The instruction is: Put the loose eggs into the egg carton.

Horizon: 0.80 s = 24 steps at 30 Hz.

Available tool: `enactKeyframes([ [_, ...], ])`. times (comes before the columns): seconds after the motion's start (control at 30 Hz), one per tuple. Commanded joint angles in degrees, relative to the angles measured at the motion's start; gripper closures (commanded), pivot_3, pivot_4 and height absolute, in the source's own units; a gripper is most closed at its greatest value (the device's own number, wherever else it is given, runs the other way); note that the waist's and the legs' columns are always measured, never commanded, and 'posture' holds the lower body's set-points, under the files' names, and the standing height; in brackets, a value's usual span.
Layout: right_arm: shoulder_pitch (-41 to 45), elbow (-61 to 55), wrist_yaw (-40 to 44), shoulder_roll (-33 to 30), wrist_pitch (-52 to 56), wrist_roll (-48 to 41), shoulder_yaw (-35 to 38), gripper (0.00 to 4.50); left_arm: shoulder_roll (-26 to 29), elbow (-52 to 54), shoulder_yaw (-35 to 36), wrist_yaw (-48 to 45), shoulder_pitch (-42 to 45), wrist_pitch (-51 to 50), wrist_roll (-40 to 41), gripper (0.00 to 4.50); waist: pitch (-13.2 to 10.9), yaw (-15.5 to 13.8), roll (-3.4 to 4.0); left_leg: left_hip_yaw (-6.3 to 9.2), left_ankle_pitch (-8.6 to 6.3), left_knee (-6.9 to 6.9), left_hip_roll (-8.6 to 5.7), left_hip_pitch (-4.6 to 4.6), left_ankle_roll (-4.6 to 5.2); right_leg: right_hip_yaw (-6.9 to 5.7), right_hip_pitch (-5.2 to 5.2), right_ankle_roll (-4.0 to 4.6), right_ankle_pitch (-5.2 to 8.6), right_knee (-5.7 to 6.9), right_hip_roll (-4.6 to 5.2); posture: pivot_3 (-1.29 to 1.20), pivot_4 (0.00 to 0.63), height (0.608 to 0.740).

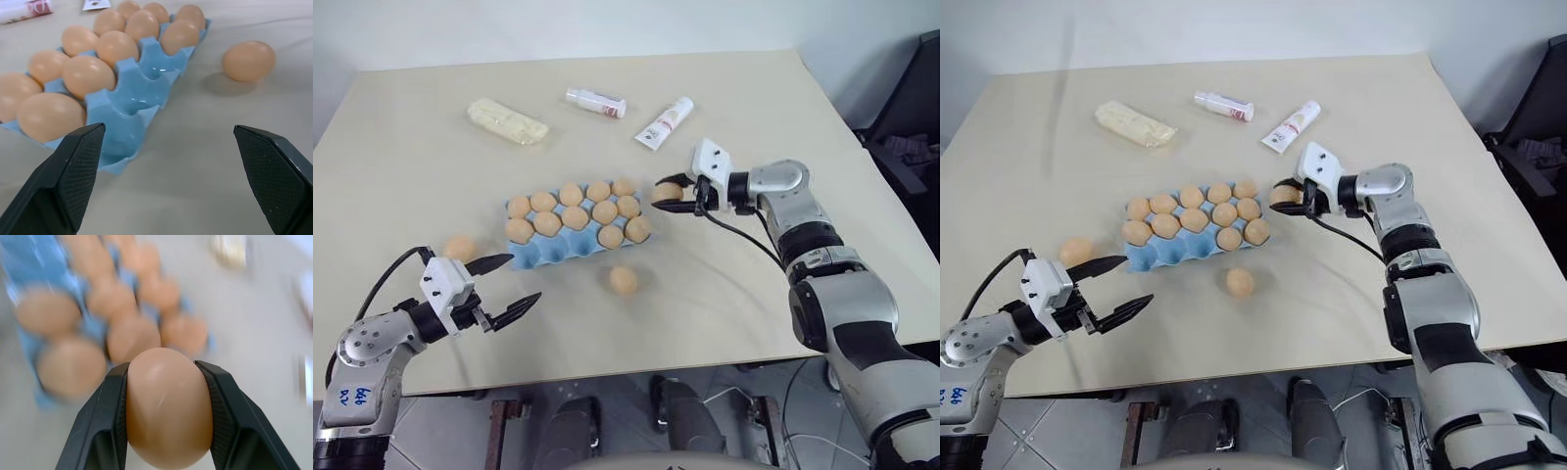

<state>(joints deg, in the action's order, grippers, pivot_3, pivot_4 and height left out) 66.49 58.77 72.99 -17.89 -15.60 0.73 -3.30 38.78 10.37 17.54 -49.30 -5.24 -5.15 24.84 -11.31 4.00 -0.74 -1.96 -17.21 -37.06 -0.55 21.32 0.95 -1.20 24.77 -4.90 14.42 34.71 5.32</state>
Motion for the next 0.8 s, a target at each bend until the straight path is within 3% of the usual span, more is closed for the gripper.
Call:
enactKeyframes([
  [0.03,-3.9,-15.3,0.1,4.4,7.7,-3.4,-2.3,2.86,-0.3,-0.4,2.6,0.4,-0.7,0.2,1.3,0.00,0.0,0.1,0.00,0.01,0.00,-0.01,0.03,0.00,-0.03,-0.02,0.02,0.02,0.01,0.07,-0.02,0.00,0.150,0.740],
  [0.17,-7.9,-26.2,-6.7,11.0,14.4,-1.8,-6.7,2.86,-0.4,-1.4,3.7,0.3,-1.8,0.4,1.1,0.00,0.0,0.0,0.00,0.03,-0.01,-0.01,0.04,0.04,-0.03,-0.04,0.05,0.04,0.02,0.19,0.00,0.00,0.150,0.740],
  [0.37,-11.3,-27.7,-11.5,15.0,14.8,-0.4,-10.9,2.86,-0.7,0.0,4.7,0.6,-3.9,0.1,1.5,0.00,0.0,-0.7,-0.03,0.01,-0.02,0.00,0.03,0.27,-0.05,-0.03,0.38,0.07,0.04,0.19,0.00,0.00,0.150,0.740],
  [0.63,-14.2,-33.6,-11.2,15.1,18.1,-2.9,-12.1,0.13,-0.6,1.7,5.6,1.1,-5.7,-0.5,1.9,0.00,0.0,-0.7,-0.03,-0.03,-0.03,-0.01,0.03,0.35,-0.04,-0.01,0.52,0.11,0.06,0.15,0.01,0.00,0.150,0.740],
  [0.8,-18.8,-44.3,-9.3,6.8,20.0,-6.7,-7.9,0.06,-0.5,3.3,5.8,1.5,-5.6,-1.4,2.1,0.00,0.0,-1.1,-0.06,-0.05,-0.02,-0.02,0.03,0.36,-0.04,0.01,0.55,0.12,0.07,0.14,0.01,0.00,0.150,0.740],
])
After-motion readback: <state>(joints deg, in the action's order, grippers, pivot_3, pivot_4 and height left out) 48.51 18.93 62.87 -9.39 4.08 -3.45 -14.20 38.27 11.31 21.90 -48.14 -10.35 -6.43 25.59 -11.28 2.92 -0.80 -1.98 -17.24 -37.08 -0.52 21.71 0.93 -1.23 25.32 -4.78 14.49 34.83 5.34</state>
